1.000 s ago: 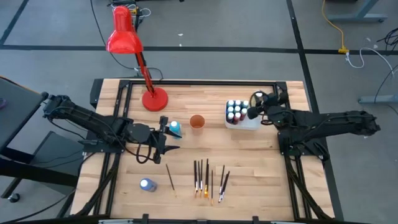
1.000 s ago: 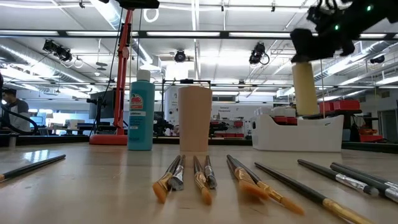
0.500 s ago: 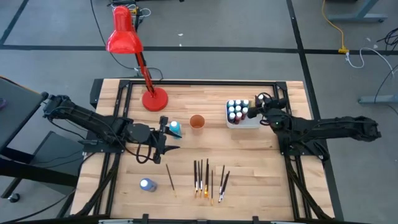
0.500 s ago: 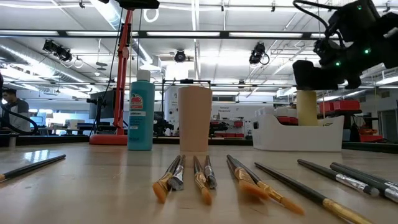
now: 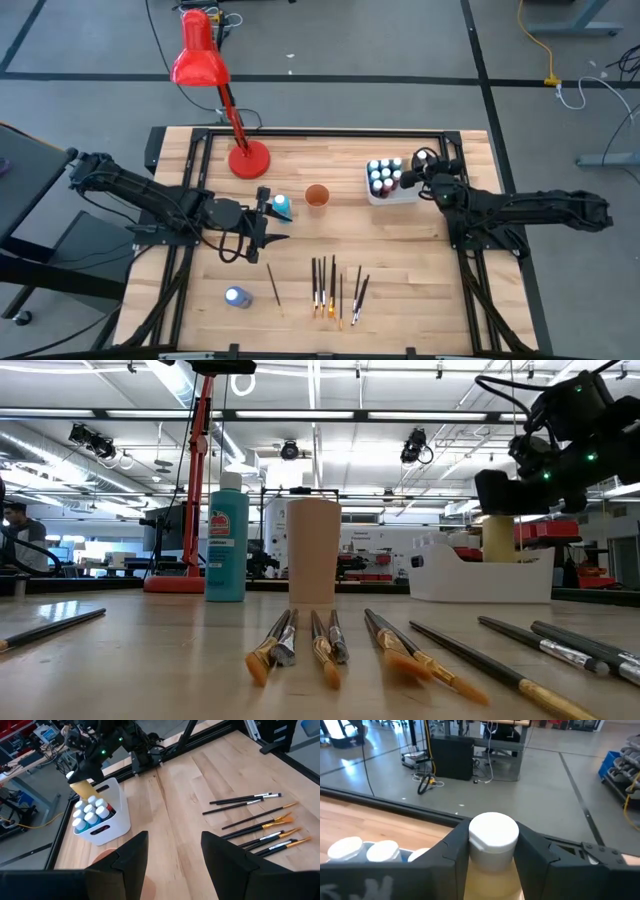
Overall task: Pick & Place Paint Supplies
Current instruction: Put the yellow paint bottle into the white bin, then put the blue paint bottle into the white bin
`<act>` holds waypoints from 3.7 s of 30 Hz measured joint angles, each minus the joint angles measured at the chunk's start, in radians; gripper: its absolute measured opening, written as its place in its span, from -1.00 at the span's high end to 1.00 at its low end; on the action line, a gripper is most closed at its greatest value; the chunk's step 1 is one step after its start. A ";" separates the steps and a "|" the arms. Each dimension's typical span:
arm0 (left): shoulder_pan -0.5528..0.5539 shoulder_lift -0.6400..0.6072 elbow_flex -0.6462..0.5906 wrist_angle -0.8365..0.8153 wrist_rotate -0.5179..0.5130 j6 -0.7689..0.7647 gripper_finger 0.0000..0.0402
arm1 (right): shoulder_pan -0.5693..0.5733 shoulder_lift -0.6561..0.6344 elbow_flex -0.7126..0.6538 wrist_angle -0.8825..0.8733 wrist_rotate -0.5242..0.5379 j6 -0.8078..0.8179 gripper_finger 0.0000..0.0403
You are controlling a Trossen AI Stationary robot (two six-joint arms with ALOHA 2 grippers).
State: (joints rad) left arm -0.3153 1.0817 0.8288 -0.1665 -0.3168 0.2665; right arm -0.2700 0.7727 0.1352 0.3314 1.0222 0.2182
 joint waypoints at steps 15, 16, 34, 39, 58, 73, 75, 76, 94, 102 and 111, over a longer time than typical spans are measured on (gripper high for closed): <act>0.000 0.000 0.000 0.000 0.000 -0.001 0.03 | -0.004 0.000 0.000 0.393 0.036 -0.343 -0.04; 0.000 0.000 0.000 0.000 0.000 -0.001 0.03 | -0.003 0.000 0.000 0.449 0.020 -0.361 -0.04; 0.013 -0.001 0.000 -0.001 -0.011 -0.076 0.03 | 0.110 0.028 0.000 0.614 -0.960 -0.134 0.10; 0.037 -0.001 0.000 -0.003 -0.041 -0.069 0.03 | 0.169 0.087 0.001 0.675 -0.959 -0.161 0.10; 0.224 -0.001 -0.167 -0.027 -0.072 -0.312 0.03 | 0.209 0.300 0.085 0.683 -0.785 -0.190 0.10; 0.252 -0.001 -0.180 0.016 -0.137 -0.329 0.03 | 0.209 0.302 0.085 0.683 -0.785 -0.184 0.10; 0.252 -0.003 -0.180 0.052 -0.146 -0.315 0.03 | 0.209 0.302 0.085 0.683 -0.786 -0.184 0.10; 0.254 -0.003 -0.180 0.060 -0.151 -0.313 0.03 | 0.209 0.302 0.085 0.683 -0.786 -0.184 0.10; 0.307 0.177 -0.177 0.167 -0.106 -0.280 0.13 | 0.209 0.301 0.084 0.684 -0.787 -0.173 0.10; 0.307 0.168 -0.180 0.174 -0.107 -0.277 0.37 | 0.209 0.301 0.084 0.685 -0.787 -0.172 0.10; 0.295 0.114 -0.158 0.179 -0.108 -0.289 0.31 | 0.209 0.301 0.084 0.687 -0.881 -0.173 0.10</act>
State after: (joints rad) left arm -0.0204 1.1960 0.6703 0.0123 -0.4247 -0.0224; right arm -0.0605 1.0737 0.2192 1.0188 0.1412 0.0455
